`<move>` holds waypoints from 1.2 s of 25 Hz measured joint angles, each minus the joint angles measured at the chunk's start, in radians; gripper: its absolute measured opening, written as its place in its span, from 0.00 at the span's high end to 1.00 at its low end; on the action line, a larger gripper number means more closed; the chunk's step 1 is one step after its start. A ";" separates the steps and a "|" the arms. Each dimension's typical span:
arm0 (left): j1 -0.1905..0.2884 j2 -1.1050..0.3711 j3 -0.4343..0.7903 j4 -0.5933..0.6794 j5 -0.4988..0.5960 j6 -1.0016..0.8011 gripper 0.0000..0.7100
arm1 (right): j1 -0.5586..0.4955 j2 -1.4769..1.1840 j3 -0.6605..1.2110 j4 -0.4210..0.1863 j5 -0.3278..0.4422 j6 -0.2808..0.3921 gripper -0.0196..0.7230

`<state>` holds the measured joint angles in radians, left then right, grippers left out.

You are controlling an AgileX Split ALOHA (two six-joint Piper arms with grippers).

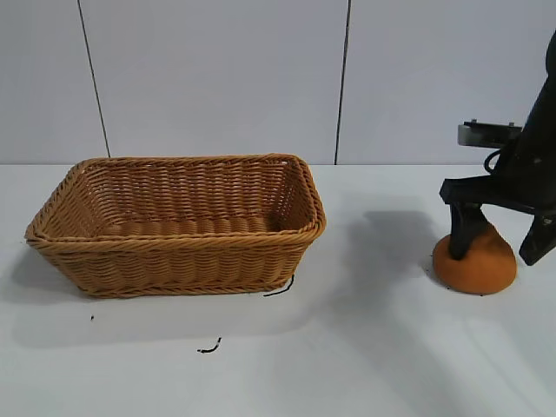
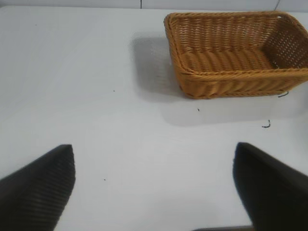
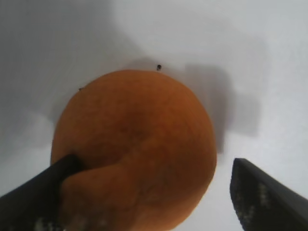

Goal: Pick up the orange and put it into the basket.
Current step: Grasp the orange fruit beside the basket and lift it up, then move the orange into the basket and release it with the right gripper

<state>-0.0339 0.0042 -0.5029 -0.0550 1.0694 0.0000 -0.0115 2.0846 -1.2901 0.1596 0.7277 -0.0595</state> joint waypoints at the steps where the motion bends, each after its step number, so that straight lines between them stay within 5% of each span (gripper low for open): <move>1: 0.000 0.000 0.000 0.000 0.000 0.000 0.10 | 0.000 -0.002 -0.001 0.000 0.001 -0.001 0.52; 4: 0.000 0.000 0.000 0.000 0.000 0.000 0.10 | 0.000 -0.016 -0.004 0.000 0.005 -0.001 0.70; 8: 0.000 0.000 0.000 0.000 0.000 0.000 0.10 | 0.001 -0.061 -0.004 0.000 0.019 -0.002 0.77; 22: 0.000 0.000 0.000 0.000 0.000 0.000 0.10 | 0.003 -0.247 -0.280 -0.007 0.250 -0.001 0.79; 30: 0.000 0.000 0.000 0.000 -0.001 0.000 0.10 | 0.118 -0.245 -0.376 0.008 0.264 0.014 0.79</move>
<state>-0.0339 0.0042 -0.5029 -0.0550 1.0684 0.0000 0.1060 1.8392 -1.6664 0.1672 0.9917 -0.0457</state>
